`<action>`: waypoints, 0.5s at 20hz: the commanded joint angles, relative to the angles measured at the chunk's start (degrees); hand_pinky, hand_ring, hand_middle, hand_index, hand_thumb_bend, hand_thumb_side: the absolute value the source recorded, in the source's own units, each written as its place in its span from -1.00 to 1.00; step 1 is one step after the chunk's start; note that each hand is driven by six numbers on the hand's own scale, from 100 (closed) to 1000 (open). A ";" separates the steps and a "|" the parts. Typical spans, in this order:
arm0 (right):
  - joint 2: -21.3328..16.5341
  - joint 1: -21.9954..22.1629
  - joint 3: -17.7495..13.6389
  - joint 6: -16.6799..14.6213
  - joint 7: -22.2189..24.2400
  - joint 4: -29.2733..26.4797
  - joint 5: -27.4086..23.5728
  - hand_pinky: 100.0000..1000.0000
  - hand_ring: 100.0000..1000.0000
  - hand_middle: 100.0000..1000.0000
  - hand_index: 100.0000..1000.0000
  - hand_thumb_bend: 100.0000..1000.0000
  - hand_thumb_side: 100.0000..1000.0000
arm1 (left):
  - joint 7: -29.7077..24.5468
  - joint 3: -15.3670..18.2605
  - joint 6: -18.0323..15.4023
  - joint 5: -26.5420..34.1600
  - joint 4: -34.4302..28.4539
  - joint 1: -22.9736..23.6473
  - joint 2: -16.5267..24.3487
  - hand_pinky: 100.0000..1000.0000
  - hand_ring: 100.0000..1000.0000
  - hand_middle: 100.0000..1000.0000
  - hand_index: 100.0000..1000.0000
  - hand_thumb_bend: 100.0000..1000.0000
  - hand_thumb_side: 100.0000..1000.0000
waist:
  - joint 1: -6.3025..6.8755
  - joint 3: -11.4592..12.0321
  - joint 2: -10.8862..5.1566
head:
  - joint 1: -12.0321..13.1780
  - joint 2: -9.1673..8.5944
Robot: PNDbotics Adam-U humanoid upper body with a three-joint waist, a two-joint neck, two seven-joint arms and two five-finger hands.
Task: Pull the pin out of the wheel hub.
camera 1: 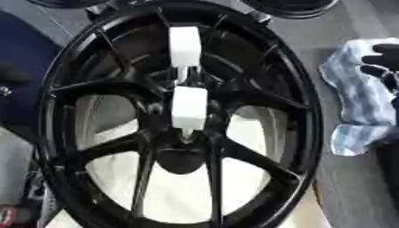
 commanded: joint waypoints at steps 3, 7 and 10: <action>-1.27 -0.19 -0.46 -0.16 0.17 -0.71 -0.35 0.47 0.40 0.34 0.05 -0.50 -0.29 | 0.10 0.03 -2.50 -1.26 -1.02 -0.43 3.99 0.56 0.28 0.07 0.39 -1.00 0.32 | 0.39 -0.16 -1.19 | -0.90 -0.54; -1.60 0.26 -0.45 -0.24 0.23 -0.71 -0.31 0.47 0.40 0.34 0.05 -0.51 -0.28 | 0.19 -0.02 -6.94 -3.19 -1.02 -0.42 9.11 0.57 0.30 0.09 0.40 -1.00 0.20 | 0.69 -0.29 -1.58 | -1.45 -0.23; -1.93 0.65 -0.52 -0.40 0.19 -0.71 -0.19 0.47 0.40 0.34 0.05 -0.51 -0.29 | 0.72 0.13 -10.82 -6.07 -1.02 -0.03 14.05 0.57 0.31 0.12 0.42 -1.00 0.08 | 0.98 -0.31 -1.88 | -1.64 -0.05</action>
